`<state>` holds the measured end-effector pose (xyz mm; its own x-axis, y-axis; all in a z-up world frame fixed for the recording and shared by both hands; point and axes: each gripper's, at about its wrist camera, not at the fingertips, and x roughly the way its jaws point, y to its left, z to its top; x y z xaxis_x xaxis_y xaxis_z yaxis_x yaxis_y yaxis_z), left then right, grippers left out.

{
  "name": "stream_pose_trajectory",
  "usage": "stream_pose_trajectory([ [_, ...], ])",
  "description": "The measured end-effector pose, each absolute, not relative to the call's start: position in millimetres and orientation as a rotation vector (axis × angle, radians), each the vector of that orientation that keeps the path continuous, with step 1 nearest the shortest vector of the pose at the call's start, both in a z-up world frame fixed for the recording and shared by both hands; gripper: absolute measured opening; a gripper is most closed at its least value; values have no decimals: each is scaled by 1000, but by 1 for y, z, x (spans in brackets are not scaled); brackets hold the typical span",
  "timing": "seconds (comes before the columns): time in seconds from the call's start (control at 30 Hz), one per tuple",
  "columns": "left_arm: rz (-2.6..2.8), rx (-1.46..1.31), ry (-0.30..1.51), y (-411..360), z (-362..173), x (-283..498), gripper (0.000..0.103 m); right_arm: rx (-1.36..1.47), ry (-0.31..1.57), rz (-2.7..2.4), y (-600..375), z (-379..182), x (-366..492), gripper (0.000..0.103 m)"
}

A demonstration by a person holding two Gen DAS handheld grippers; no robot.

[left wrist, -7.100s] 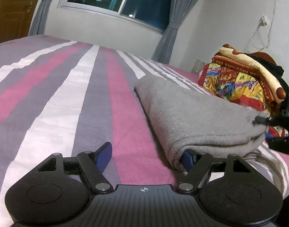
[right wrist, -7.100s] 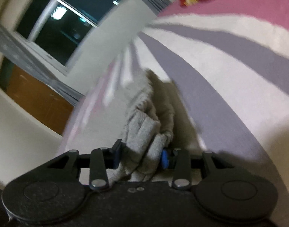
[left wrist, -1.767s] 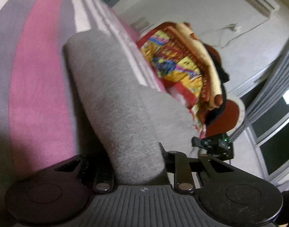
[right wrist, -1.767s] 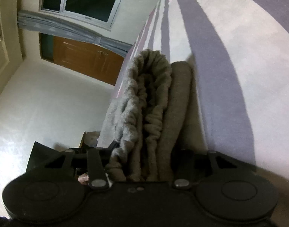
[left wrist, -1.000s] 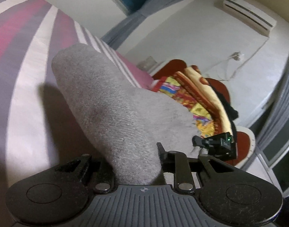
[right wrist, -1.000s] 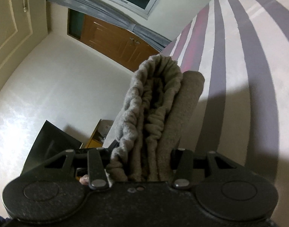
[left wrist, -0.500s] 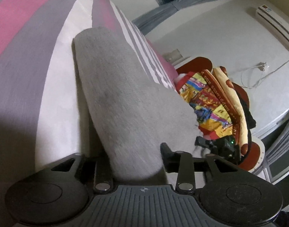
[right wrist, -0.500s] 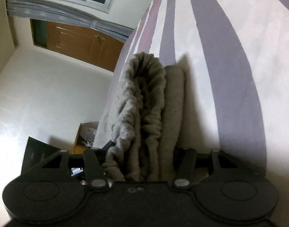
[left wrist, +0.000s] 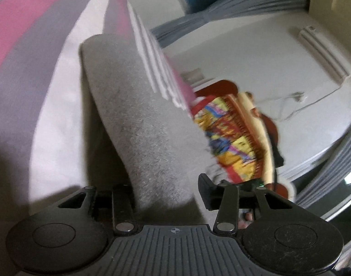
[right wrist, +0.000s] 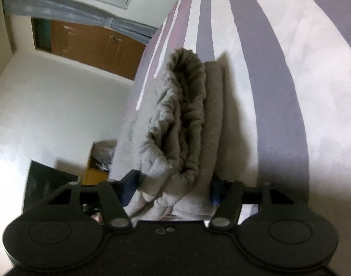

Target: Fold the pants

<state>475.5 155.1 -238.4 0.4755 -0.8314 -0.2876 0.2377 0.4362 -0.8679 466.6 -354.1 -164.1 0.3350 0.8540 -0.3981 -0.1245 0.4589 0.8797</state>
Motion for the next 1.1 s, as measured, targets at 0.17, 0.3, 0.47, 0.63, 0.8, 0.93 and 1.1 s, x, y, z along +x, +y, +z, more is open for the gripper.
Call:
stream_pose_trajectory([
  [0.17, -621, -742, 833, 149, -235, 445, 52, 787, 1054, 654, -351, -167, 453, 70],
  [0.3, -555, -645, 796, 132, -217, 423, 70, 791, 1056, 629, -349, -162, 442, 80],
  [0.47, -428, -479, 737, 118, -194, 409, 71, 642, 991, 555, -340, -141, 422, 95],
  [0.63, -306, -280, 661, 97, -155, 390, 80, 496, 880, 448, -331, -119, 403, 103],
  [0.8, -226, -178, 616, 75, -120, 362, 103, 271, 792, 382, -314, -91, 373, 103],
  [0.93, -169, -155, 582, 72, -97, 322, 103, 155, 692, 316, -298, -67, 338, 103],
  [1.1, -156, -148, 484, 65, -58, 249, 103, 105, 615, 274, -290, -31, 271, 103],
])
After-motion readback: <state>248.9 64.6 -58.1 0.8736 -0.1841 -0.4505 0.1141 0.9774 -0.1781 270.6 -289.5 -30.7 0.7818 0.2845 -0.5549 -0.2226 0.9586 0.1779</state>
